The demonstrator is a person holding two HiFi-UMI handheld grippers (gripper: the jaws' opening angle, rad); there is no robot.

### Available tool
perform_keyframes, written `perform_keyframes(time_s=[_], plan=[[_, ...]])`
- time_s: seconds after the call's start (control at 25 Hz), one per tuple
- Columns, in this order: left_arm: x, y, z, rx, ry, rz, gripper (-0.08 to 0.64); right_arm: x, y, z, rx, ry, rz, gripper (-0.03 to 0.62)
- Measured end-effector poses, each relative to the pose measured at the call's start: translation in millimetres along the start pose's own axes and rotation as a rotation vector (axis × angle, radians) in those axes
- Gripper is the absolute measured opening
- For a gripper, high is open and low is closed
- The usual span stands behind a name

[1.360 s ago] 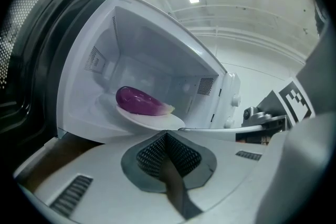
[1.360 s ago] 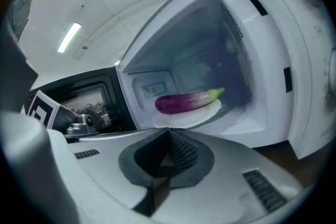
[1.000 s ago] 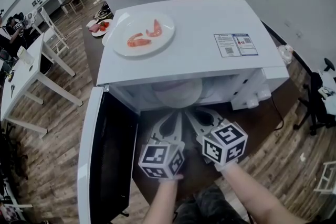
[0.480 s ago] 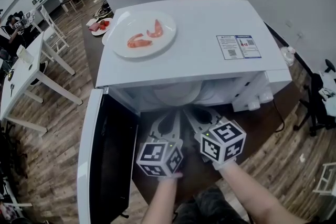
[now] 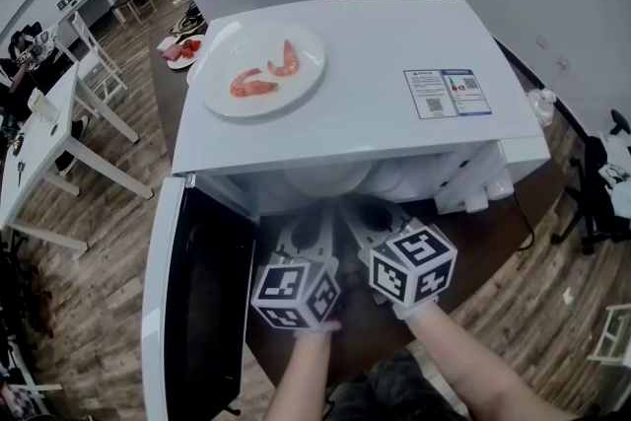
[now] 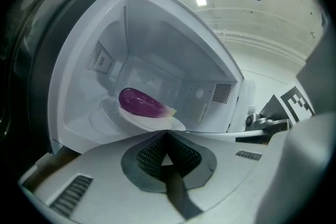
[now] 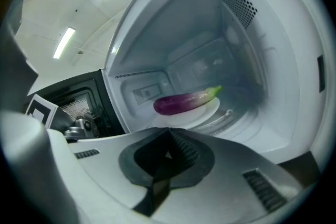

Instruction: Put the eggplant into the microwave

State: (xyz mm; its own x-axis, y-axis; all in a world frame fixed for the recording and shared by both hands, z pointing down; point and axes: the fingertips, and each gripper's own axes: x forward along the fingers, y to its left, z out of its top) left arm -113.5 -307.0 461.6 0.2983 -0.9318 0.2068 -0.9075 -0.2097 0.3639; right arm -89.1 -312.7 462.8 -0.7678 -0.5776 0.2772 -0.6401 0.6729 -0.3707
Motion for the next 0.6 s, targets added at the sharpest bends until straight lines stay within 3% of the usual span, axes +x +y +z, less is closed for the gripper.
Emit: perform_keyframes(time_s=[0.4, 0.6], plan=[[0.3, 8.3, 4.2, -0.019, -0.013, 0.011, 0.002, 5.2, 5.3, 0.1, 0.021, 0.005, 0.026, 0.0], [-6.8, 3.0, 9.3, 0.013, -0.05, 0.003, 0.002, 1.2, 9.8, 5.1, -0.026, -0.055, 0.026, 0.001]])
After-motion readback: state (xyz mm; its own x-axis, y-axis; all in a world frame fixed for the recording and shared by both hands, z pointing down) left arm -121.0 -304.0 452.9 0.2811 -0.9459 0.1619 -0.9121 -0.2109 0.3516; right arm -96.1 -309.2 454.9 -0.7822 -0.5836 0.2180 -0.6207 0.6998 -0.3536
